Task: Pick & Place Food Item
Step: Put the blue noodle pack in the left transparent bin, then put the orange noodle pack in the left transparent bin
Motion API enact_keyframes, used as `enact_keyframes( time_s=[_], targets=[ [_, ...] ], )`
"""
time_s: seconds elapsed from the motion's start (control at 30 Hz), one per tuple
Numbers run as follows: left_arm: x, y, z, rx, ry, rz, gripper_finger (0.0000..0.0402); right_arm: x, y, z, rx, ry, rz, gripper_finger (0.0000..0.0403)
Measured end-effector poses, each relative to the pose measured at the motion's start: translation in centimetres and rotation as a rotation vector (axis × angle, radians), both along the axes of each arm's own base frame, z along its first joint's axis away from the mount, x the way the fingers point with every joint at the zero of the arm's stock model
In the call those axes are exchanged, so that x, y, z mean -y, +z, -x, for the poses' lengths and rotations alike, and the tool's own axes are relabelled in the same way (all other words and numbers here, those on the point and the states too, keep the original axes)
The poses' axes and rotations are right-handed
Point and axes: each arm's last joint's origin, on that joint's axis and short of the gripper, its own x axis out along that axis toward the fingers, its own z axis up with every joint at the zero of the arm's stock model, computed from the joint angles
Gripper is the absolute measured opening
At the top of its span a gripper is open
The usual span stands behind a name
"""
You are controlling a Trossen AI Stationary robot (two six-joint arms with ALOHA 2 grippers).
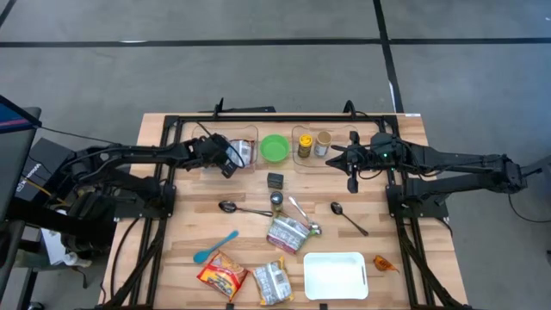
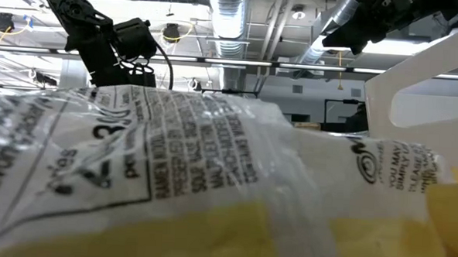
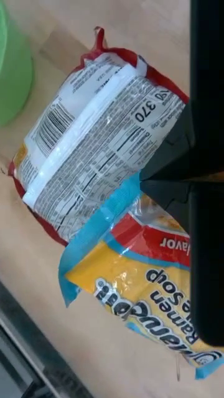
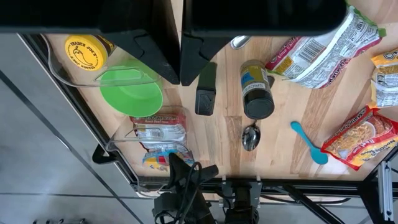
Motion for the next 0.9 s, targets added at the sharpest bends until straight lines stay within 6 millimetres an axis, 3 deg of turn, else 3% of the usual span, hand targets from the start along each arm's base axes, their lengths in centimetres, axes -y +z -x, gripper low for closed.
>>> enact_keyframes(
  time_s=[0.3, 0.57, 0.9],
  targets=[
    [0.2, 0.8, 0.2, 0.044, -0.012, -0.006, 0.0000, 0.0, 0.0, 0.0, -0.001, 0.000, 0.000, 0.0005],
    [0.8, 4.5, 1.3, 0.260, -0.010, -0.062, 0.0000, 0.0, 0.0, 0.0, -0.002, 0.000, 0.000, 0.0005],
    [4.3, 8.6, 0.9, 0.588, -0.280, -0.061, 0.0000, 0.0, 0.0, 0.0, -0.003, 0.000, 0.000, 0.0005]
  ],
)
